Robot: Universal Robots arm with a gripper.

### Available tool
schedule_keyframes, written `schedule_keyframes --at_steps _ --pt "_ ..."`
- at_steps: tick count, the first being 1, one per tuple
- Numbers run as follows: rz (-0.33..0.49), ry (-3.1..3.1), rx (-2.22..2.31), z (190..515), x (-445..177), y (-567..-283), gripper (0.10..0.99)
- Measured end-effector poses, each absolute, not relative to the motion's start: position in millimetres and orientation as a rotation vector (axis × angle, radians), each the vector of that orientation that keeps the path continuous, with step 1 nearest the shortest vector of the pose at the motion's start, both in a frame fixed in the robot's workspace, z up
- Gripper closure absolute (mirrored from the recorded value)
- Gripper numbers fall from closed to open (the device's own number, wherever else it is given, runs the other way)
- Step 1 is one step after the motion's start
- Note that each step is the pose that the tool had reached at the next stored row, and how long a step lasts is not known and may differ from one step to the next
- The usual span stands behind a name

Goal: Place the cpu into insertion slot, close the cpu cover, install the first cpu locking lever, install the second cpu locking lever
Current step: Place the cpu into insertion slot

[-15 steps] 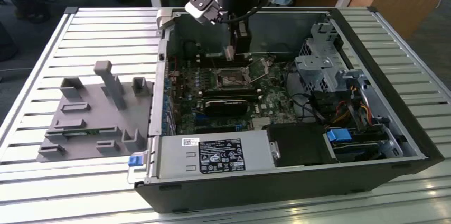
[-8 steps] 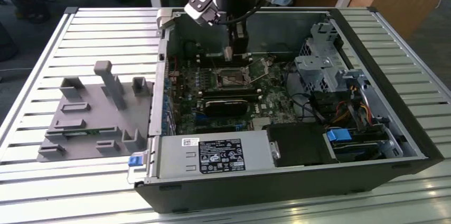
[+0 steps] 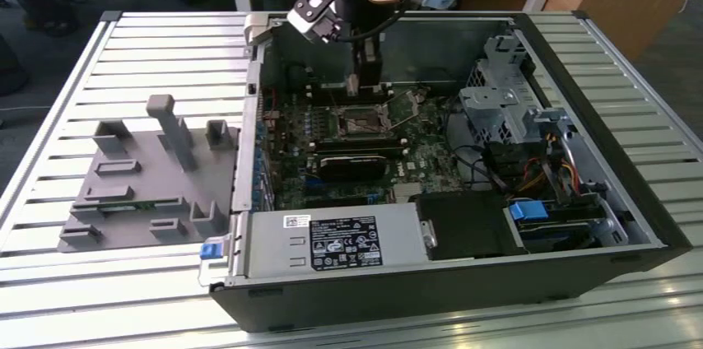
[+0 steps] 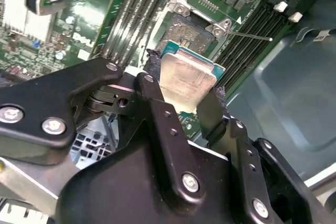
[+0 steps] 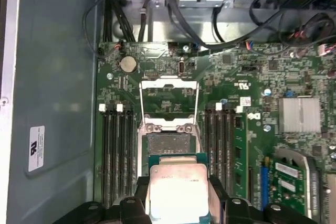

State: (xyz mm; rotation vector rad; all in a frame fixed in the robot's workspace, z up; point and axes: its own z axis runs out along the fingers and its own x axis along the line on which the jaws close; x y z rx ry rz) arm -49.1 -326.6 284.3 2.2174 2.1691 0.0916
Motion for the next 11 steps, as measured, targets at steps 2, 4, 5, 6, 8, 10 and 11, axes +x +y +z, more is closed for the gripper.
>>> schedule_keyframes --at_steps 2,4,5,6,8,10,11 --pt "0.088 2.169 2.22 281 -49 -324 0.561" --pt "0.088 2.169 2.22 277 -49 -323 0.561" --pt "0.088 2.169 2.22 275 -49 -323 0.561" --pt "0.088 2.169 2.22 273 -49 -323 0.561" --pt "0.087 2.168 2.219 270 -49 -322 0.561" --pt "0.087 2.167 2.218 266 -49 -322 0.561" --pt "0.088 2.166 2.217 265 -49 -322 0.561"
